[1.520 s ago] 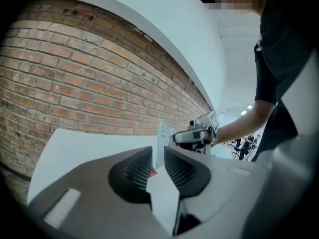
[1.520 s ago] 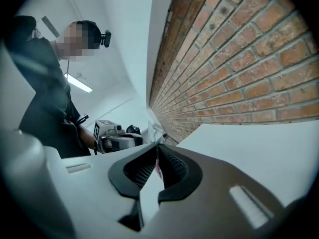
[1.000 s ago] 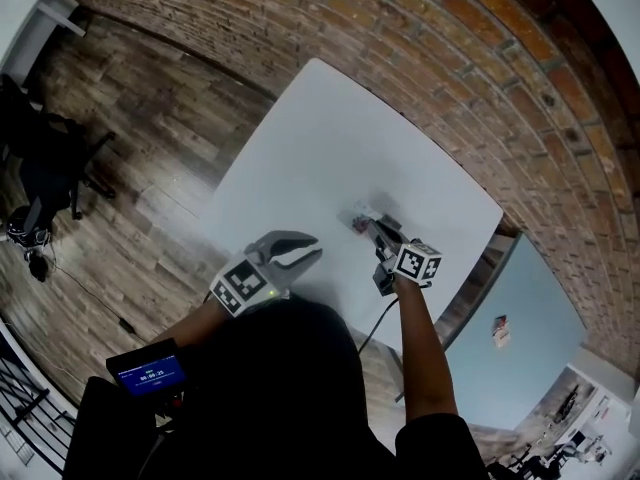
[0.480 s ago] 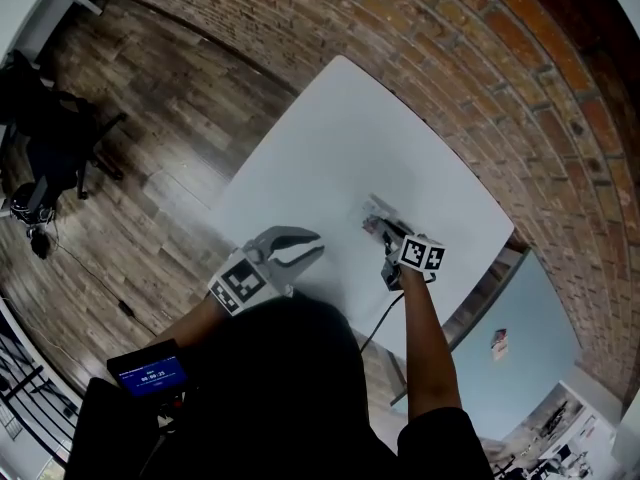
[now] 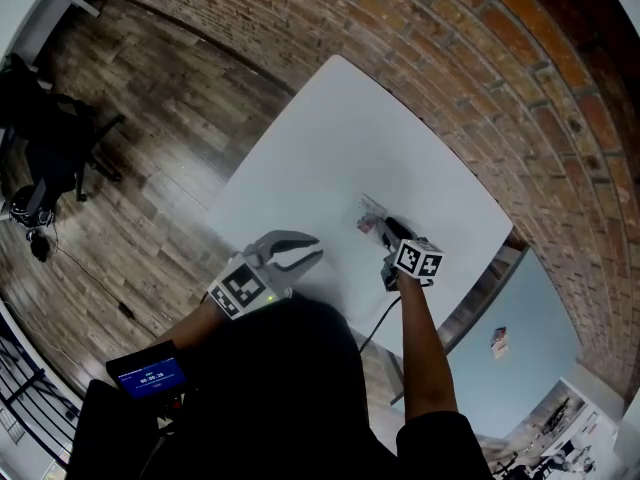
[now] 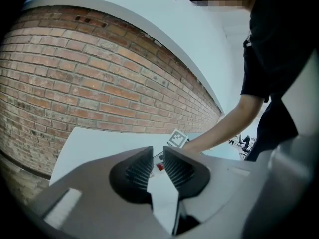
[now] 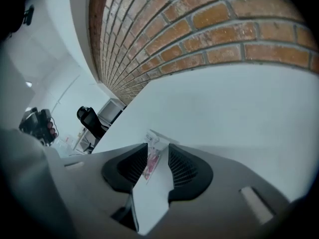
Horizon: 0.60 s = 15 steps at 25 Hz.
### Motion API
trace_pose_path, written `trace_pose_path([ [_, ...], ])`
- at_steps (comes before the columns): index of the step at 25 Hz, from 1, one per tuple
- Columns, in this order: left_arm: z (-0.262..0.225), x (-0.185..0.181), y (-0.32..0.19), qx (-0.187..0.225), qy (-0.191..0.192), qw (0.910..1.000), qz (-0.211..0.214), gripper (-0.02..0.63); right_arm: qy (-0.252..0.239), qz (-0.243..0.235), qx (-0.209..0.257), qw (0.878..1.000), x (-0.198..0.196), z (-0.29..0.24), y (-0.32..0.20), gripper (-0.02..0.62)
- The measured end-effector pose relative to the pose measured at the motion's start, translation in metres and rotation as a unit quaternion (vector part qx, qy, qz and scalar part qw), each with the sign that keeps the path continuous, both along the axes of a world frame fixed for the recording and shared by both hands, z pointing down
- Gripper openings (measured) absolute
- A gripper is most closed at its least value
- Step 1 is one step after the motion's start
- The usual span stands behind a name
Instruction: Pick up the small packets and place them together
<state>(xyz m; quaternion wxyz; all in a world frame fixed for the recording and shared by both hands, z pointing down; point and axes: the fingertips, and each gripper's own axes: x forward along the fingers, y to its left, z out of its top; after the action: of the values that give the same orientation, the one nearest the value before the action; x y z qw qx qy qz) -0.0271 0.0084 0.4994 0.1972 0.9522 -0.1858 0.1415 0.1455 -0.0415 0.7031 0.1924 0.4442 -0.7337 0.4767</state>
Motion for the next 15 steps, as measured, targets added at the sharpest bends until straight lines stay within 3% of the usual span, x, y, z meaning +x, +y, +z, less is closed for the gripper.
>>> trace_pose_path([
  [3, -0.001, 0.000, -0.001, -0.008, 0.008, 0.9999, -0.010, 0.063, 0.088, -0.085, 0.068, 0.990, -0.007, -0.017, 0.001, 0.138],
  [7, 0.000, -0.002, -0.001, -0.016, 0.011, 0.9996, -0.019, 0.061, 0.197, -0.236, 0.131, 0.943, -0.039, -0.023, 0.008, 0.182],
  [13, 0.004, -0.004, 0.003, -0.023, 0.008, 0.9995, -0.021, 0.061, 0.264, -0.337, 0.113, 0.897, -0.056, 0.007, 0.010, 0.192],
  [15, 0.005, -0.007, 0.004, -0.026, 0.008, 0.9993, -0.024, 0.061, 0.282, -0.347, 0.099, 0.889, -0.051, 0.016, 0.011, 0.196],
])
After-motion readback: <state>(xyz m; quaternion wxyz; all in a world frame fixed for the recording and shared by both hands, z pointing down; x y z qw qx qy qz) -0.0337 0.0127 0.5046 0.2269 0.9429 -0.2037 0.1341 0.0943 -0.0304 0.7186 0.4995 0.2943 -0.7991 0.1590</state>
